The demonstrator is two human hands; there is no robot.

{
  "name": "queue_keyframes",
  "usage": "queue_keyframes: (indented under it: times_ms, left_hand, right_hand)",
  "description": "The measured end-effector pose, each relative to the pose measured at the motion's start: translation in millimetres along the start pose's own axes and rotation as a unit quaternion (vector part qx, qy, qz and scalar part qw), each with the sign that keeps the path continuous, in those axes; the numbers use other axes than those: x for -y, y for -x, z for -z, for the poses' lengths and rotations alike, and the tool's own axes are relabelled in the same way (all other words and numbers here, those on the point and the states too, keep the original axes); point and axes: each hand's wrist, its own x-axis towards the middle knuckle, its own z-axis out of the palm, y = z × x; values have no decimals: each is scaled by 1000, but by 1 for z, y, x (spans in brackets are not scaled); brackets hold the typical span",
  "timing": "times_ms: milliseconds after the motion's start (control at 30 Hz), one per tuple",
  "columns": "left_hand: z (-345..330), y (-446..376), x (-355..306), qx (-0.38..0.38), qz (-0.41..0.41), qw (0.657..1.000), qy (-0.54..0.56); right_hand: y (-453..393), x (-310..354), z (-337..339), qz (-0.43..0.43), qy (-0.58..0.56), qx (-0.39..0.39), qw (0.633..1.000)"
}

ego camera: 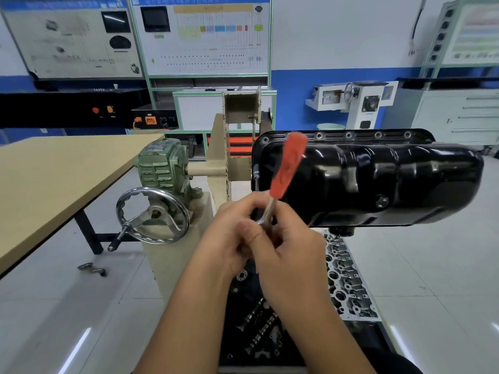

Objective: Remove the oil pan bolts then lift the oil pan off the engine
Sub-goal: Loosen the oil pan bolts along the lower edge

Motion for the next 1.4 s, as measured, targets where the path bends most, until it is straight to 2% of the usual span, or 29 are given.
queue_keyframes:
  times_ms: [33, 67, 100, 167, 200, 233, 267, 333, 400, 433, 500, 533, 600, 633, 667, 700, 767, 800, 900, 933, 1000, 1033, 1067, 1100, 1133, 1200, 1267, 1333, 1400]
  left_hand:
    - [0, 1, -1, -2, -4, 1000, -14]
    - [0, 1, -2, -6, -2, 1000, -23]
    - [-1, 2, -3, -11, 9, 1000, -21]
    - [-4, 2, -4, -23, 50, 998, 10]
    - [-6, 2, -4, -26, 72, 996, 34]
    - [-7, 2, -3, -28, 86, 994, 58]
    - [-7, 1, -1, -28, 85, 994, 66]
    - [-3, -1, 1, -32, 34, 999, 21]
    - [0, 1, 0, -34, -18, 998, -41]
    - [1, 1, -2, -37, -31, 997, -63]
    - [3, 0, -4, -41, -37, 996, -71]
    - [3, 0, -4, -39, -34, 997, -54]
    - [2, 0, -3, -36, -2, 999, 0]
    - [1, 0, -2, -33, 19, 999, 24]
    - [1, -1, -1, -31, 34, 998, 40]
    - [1, -2, 0, -30, 38, 998, 48]
    - [2, -3, 1, -30, 16, 999, 33]
    - [4, -4, 2, -24, -2, 1000, 15]
    - [5, -2, 1, -11, -24, 1000, -13]
    - [5, -2, 1, -13, -19, 1000, -7]
    - [3, 0, 1, -14, 16, 1000, 11]
    - [1, 1, 0, -15, 39, 999, 16]
    - [0, 3, 0, -16, 52, 998, 16]
    - [-1, 3, 0, -20, 49, 999, 11]
    - [-1, 2, 1, -29, 28, 999, 1]
    - [-1, -1, 2, -54, -21, 998, -28]
    - [1, -4, 3, -65, -48, 994, -67]
    - [2, -4, 4, -56, -57, 993, -83]
    - [2, -2, 5, -44, -46, 996, -57]
  right_hand:
    - [-1, 0, 2, -1, -43, -17, 999]
    - [0, 3, 1, -24, -141, -37, 989]
    - [3, 9, -2, -74, -259, -48, 962]
    - [9, 21, -13, -175, -449, -57, 874]
    - [11, 24, -18, -213, -492, -67, 842]
    - [13, 24, -22, -228, -492, -69, 837]
    - [13, 21, -22, -216, -446, -66, 866]
    - [8, 11, -13, -118, -261, -32, 958]
    - [-1, 3, 1, -16, -89, 7, 996]
    - [-4, 0, 6, -1, -66, 2, 998]
    - [-4, 2, 8, -34, -131, -41, 990]
    - [-2, 7, 3, -77, -207, -59, 974]
    - [4, 16, -10, -171, -372, -72, 910]
    - [6, 19, -14, -200, -406, -76, 888]
    - [8, 20, -16, -202, -391, -77, 894]
    - [8, 18, -16, -181, -337, -70, 921]
    - [6, 12, -10, -101, -193, -40, 975]
    - [3, 10, -5, -59, -136, -35, 988]
    - [-1, 9, 3, -39, -121, -64, 990]
    - [0, 12, 1, -74, -182, -81, 977]
    - [5, 20, -9, -178, -359, -91, 912]
    - [7, 23, -14, -218, -419, -89, 877]
    - [9, 23, -18, -235, -438, -85, 864]
    - [10, 22, -20, -230, -409, -79, 879]
    - [10, 19, -19, -204, -343, -70, 914]
    - [4, 11, -7, -104, -164, -31, 980]
    - [-5, 5, 8, -17, -29, 18, 999]
    - [-8, 4, 14, -3, -28, 16, 999]
    - [-2, 11, 6, -74, -168, -27, 983]
